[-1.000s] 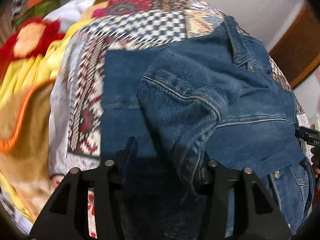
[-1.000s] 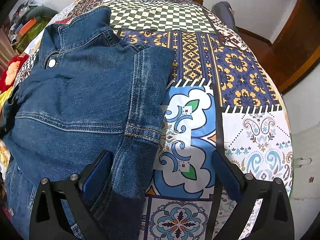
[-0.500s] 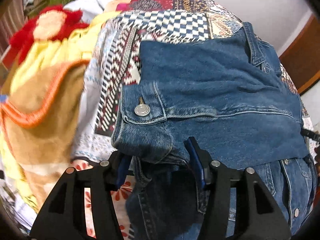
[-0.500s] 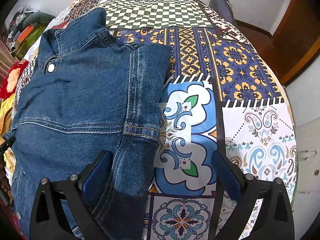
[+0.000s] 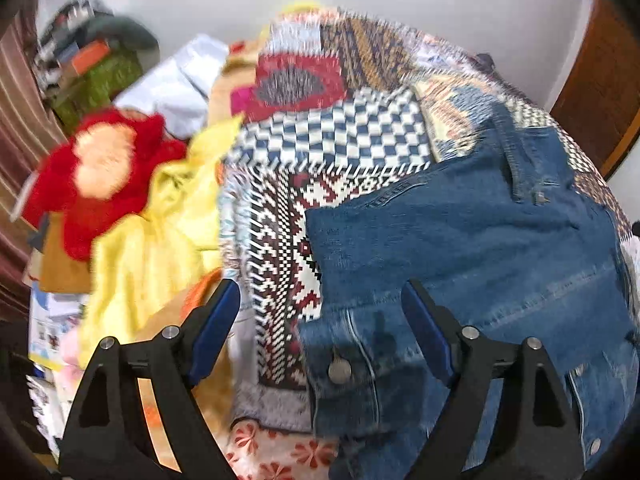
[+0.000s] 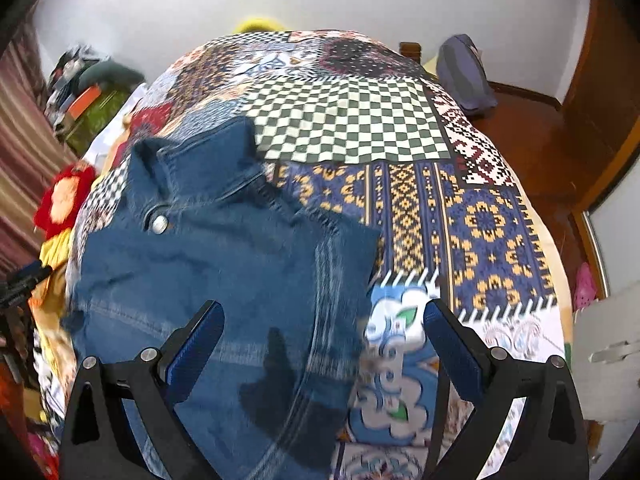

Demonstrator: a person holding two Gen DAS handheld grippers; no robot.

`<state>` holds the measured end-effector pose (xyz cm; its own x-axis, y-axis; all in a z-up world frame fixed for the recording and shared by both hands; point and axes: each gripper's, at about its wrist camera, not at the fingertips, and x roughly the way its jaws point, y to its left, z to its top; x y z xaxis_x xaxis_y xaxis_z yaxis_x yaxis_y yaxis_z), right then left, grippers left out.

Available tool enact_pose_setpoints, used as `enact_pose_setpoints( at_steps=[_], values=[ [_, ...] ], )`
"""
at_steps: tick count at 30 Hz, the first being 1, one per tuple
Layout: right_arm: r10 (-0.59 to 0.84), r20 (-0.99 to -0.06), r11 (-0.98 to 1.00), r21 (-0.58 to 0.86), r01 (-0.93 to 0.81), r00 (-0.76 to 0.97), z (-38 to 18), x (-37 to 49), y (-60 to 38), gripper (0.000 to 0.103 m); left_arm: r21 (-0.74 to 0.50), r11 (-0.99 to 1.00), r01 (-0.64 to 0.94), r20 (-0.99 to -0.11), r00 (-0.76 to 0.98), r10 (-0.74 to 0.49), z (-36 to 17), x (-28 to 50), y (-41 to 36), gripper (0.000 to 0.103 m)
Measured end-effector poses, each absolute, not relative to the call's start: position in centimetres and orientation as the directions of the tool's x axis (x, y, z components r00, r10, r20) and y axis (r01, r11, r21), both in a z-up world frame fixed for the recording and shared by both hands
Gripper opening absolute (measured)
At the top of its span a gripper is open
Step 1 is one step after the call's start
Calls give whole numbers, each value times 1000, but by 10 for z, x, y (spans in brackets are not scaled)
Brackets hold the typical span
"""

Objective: Fold large clothes

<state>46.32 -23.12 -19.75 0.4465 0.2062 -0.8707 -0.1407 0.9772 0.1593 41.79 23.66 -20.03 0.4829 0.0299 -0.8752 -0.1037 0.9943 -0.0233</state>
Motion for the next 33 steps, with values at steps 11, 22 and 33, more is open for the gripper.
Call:
enact_pose_setpoints(
  at_steps=[11,22,33],
  values=[
    [320,-887,944,330,-30,333,-266,505,-245,62,-267,951,-154,-906,377,-193,-276,482,248,72],
    [254,-901,964,207,-164,352,-256,529,-206,13,-112,986,-124,-889,456,-43,-250,487,222,17],
    [113,-873,961,-26,-276,474,-222,599,-134,11,4,981,-196,-851,515,107,-213,484,255,17]
  ],
)
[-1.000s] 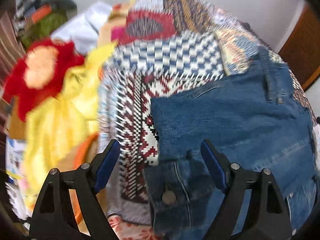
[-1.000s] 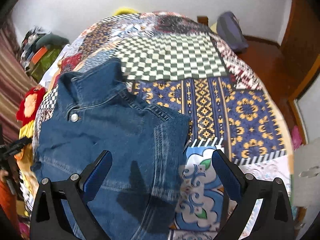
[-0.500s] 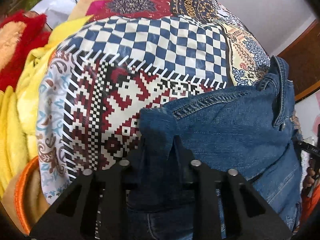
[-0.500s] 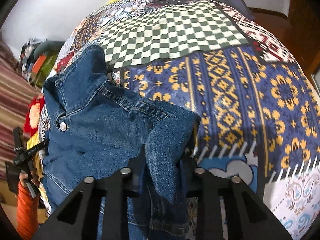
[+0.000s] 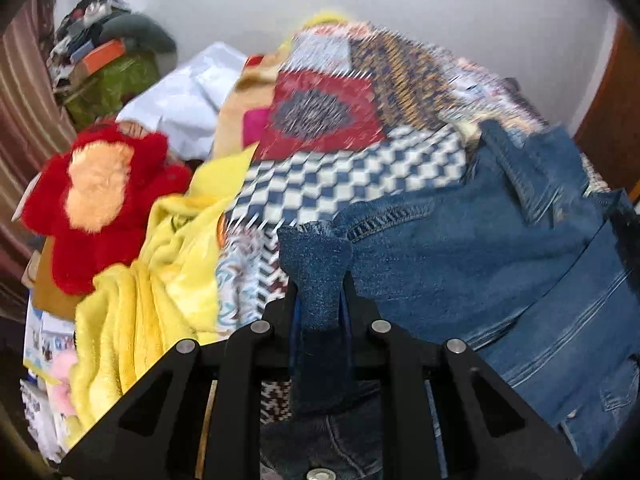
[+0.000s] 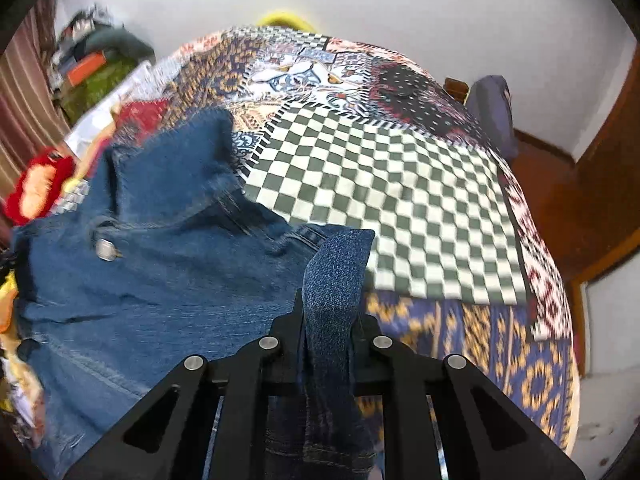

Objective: Fold large clothes

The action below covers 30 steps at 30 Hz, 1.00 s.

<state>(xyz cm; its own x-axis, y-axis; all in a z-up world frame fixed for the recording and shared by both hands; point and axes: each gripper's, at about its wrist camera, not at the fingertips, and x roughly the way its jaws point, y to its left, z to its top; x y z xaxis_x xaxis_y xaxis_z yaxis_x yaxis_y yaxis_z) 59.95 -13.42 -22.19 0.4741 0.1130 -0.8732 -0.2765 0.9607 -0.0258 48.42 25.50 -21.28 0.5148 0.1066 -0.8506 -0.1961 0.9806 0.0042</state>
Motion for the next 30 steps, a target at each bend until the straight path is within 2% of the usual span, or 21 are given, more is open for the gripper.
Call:
enact_pose_setpoints(
  at_steps=[4,7,8,9,10,11,12,16,21,26,30],
  values=[
    [15,-890,946,-136,-296,455,-253,610,-123,12,61,980,-189,-871,469,145,-243,489,258,19],
    [37,-886,948,-116,-296,463,-261,610,-136,17,71,977,-200,-883,443,155,-263,497,259,22],
    [33,-882,951,-117,-287,470,-261,610,-141,26,67,977,-205,-886,437,153,-266,498,260,24],
    [16,-878,951,-134,-278,478,-260,611,-142,40,65,976,-209,-890,431,152,-270,501,261,26],
    [-61,-860,947,-211,-244,507,-261,612,-145,54,68,975,-211,-890,429,155,-272,501,261,28],
    [-115,-843,940,-263,-216,525,-261,612,-147,80,77,975,-211,-889,428,163,-273,501,260,29],
    [-144,-832,938,-287,-195,535,-261,613,-151,92,88,975,-205,-888,428,170,-273,501,258,29],
    [-108,-845,959,-227,-169,524,-251,612,-168,93,131,976,-175,-889,415,194,-271,498,253,31],
    [-73,-795,961,-218,-171,602,-207,580,-170,93,147,969,-201,-883,414,220,-249,490,255,31],
    [92,-800,979,-36,-201,593,-169,534,-176,93,111,972,-209,-838,506,205,-191,461,245,31],
    [187,-783,970,52,-236,594,-138,491,-180,93,79,980,-183,-801,573,172,-150,430,230,35]
  ],
)
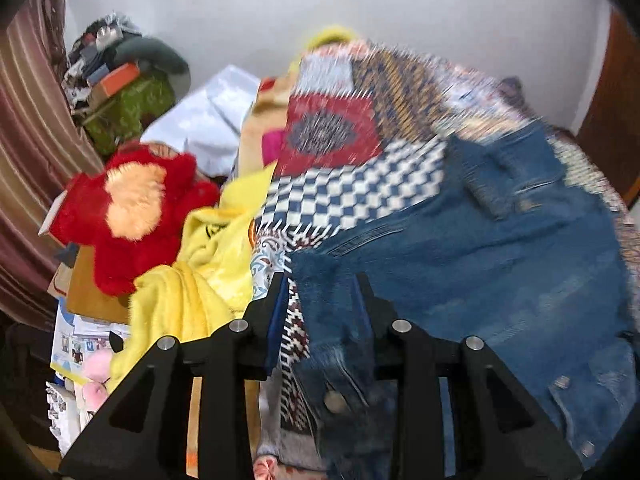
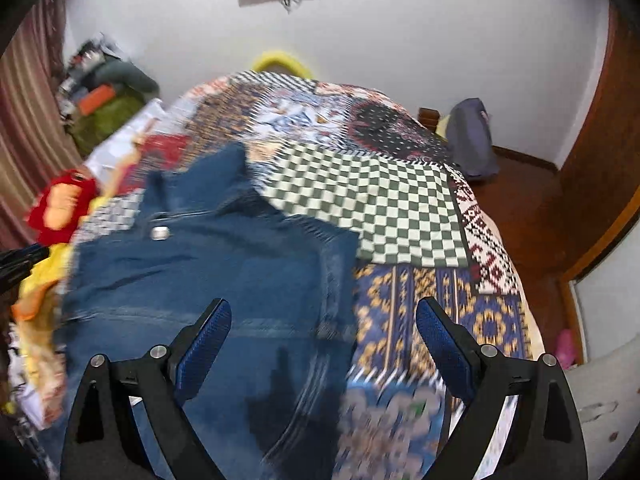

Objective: Fold large clothes

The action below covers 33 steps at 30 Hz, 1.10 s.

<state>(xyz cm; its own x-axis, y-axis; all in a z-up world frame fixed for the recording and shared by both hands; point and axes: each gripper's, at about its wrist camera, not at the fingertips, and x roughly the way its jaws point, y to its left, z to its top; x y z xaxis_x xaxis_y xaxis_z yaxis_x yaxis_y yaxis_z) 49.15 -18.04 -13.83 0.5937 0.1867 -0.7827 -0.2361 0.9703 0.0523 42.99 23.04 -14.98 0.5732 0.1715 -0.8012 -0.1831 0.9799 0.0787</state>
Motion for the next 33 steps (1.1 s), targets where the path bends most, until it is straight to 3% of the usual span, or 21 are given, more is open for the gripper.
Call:
enact_pose_setpoints(
  at_steps=[7,12,21,27,33],
  values=[
    [203,-753,965,46,-258,626,-94,420,-192,93,65,990,-122,-742,658,130,-97,363,196,56],
    [167,-770,966,3,-259,616,-88,371,-201,93,32,992,-118,-751,652,102,-91,315,182,91],
    [149,-853,957,-2,-289,501,-137,306,-215,93,-1,991,-134,-838,541,72,-141,251,179,91],
    [207,-900,964,120,-239,384,-184,286,-223,93,-57,975,-216,-888,458,50,-185,222,183,91],
    [263,-909,960,211,-187,323,-209,274,-228,92,-216,928,-302,-912,402,-81,-228,193,176,91]
  ],
)
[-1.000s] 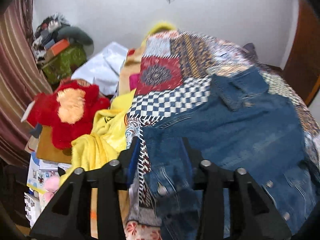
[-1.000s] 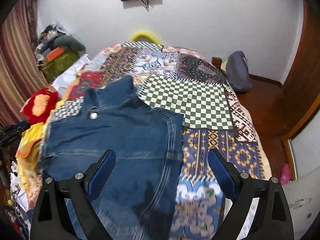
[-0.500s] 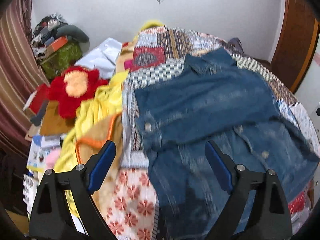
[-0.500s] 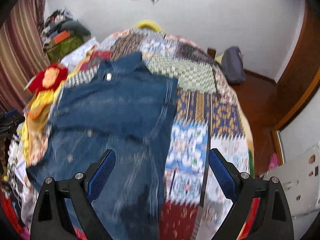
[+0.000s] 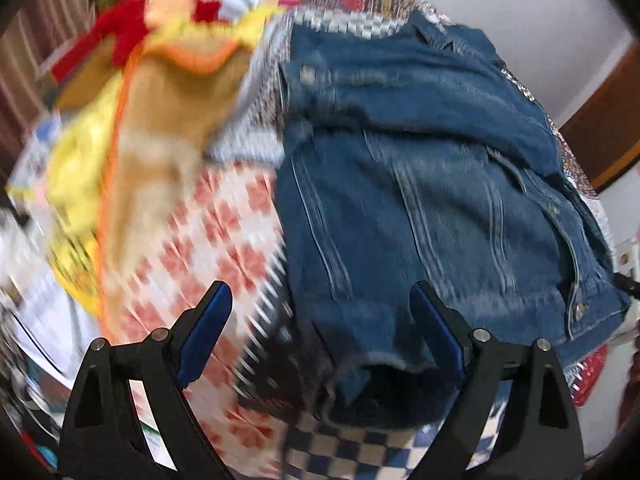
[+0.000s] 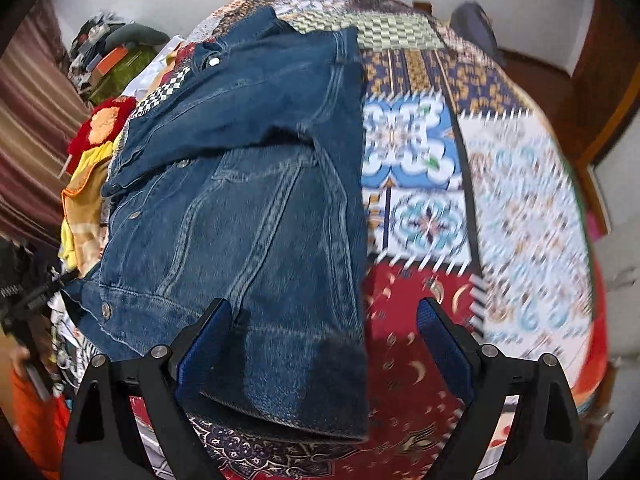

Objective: Fold large clothes

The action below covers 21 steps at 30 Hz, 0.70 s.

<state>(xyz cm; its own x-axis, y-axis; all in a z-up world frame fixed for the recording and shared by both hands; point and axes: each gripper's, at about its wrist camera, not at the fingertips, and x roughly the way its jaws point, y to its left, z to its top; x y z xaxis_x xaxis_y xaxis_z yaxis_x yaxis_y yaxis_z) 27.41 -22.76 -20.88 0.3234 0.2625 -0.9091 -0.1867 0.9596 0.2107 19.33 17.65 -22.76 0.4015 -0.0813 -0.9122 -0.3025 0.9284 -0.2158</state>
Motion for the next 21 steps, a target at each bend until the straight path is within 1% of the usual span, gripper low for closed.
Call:
enact_pose_setpoints(
  at_steps=[1,2,3,4,7,8,9,10,11,12,13,14,15,17,21],
  values=[
    [275,-910,957,227,-181,312,-213,273,-228,91,-231,921,-313,-917,386,-99,-234,190,174,91],
    [283,-909,955,236,-181,307,-214,273,-228,87,-240,917,-318,-919,378,-110,-238,188,172,90],
    [301,-903,949,253,-187,307,-216,271,-228,81,-251,913,-323,-918,378,-119,-241,185,169,87],
    [313,-898,946,265,-187,309,-218,270,-227,80,-267,905,-331,-912,389,-127,-244,182,167,86],
    [347,-888,936,307,-174,301,-221,271,-227,68,-304,892,-334,-901,405,-156,-244,182,161,70],
    [362,-884,930,324,-171,295,-222,271,-227,61,-325,887,-326,-895,410,-178,-243,183,157,61],
    [373,-883,927,339,-164,285,-224,271,-226,61,-329,888,-321,-894,409,-183,-243,182,154,57],
    [372,-885,927,339,-160,282,-225,271,-224,61,-317,895,-315,-897,407,-174,-242,183,151,56],
    [376,-884,926,342,-161,279,-224,272,-224,56,-311,901,-303,-897,406,-174,-240,184,150,51],
    [393,-879,918,361,-163,271,-224,272,-225,48,-311,904,-294,-897,405,-176,-239,185,150,46],
    [404,-877,914,372,-163,262,-224,272,-224,43,-306,908,-287,-898,404,-174,-237,187,150,43],
    [404,-878,914,372,-163,257,-224,273,-225,36,-293,914,-282,-900,405,-163,-233,188,149,33],
    [403,-878,914,370,-168,259,-224,272,-226,30,-292,915,-277,-899,407,-164,-231,189,149,28],
    [396,-879,916,359,-178,267,-224,272,-226,28,-289,921,-261,-895,416,-163,-224,191,147,22],
    [364,-882,926,310,-215,299,-218,270,-220,20,-258,938,-231,-893,428,-140,-215,197,142,16]
  ],
)
